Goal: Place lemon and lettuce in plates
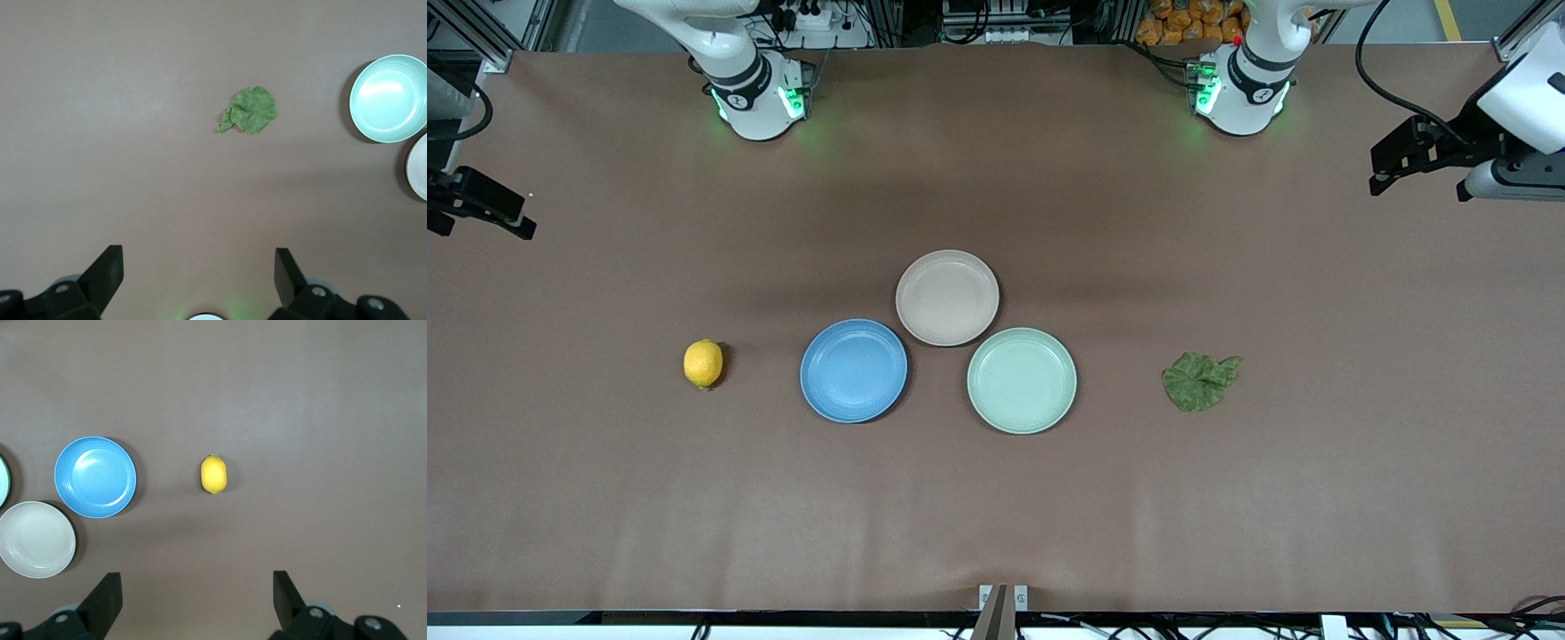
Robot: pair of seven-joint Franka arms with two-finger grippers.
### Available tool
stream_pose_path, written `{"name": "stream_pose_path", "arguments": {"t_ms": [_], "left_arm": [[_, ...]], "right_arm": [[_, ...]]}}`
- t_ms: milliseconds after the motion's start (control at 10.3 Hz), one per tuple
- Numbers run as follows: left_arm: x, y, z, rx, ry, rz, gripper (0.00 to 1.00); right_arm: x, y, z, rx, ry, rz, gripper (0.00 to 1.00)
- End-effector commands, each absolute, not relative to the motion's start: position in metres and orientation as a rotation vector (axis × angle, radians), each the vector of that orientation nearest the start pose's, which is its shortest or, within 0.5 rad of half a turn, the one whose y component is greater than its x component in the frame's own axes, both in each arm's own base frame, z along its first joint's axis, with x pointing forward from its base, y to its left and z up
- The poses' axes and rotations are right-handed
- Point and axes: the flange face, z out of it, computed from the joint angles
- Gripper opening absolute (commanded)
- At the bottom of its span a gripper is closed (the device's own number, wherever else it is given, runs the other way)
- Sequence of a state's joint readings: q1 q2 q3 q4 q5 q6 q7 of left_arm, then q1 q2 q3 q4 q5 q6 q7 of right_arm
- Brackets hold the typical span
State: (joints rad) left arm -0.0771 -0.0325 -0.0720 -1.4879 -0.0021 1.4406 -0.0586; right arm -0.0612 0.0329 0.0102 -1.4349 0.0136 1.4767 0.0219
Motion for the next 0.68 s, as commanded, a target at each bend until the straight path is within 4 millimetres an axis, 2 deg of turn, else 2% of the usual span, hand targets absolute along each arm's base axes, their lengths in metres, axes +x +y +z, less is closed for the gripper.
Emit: {"name": "stream_pose_path", "arguments": {"t_ms": [0, 388, 581], "left_arm": [[0.520, -0.078, 0.672, -3.156, 0.165, 0.037, 1.00], [0.518, -0.081, 0.668, -3.154, 0.158, 0.066, 1.00], [0.518, -0.081, 0.654, -3.148, 0.154, 0.118, 1.00]], "right_arm": [[0.554, -0.027, 0.666, -3.121, 0.134, -0.012, 1.00], [0.555, -0.027, 0.665, -3.120, 0.133, -0.005, 1.00], [0.555, -0.027, 0.665, -3.121, 0.134, -0.003, 1.00]]}}
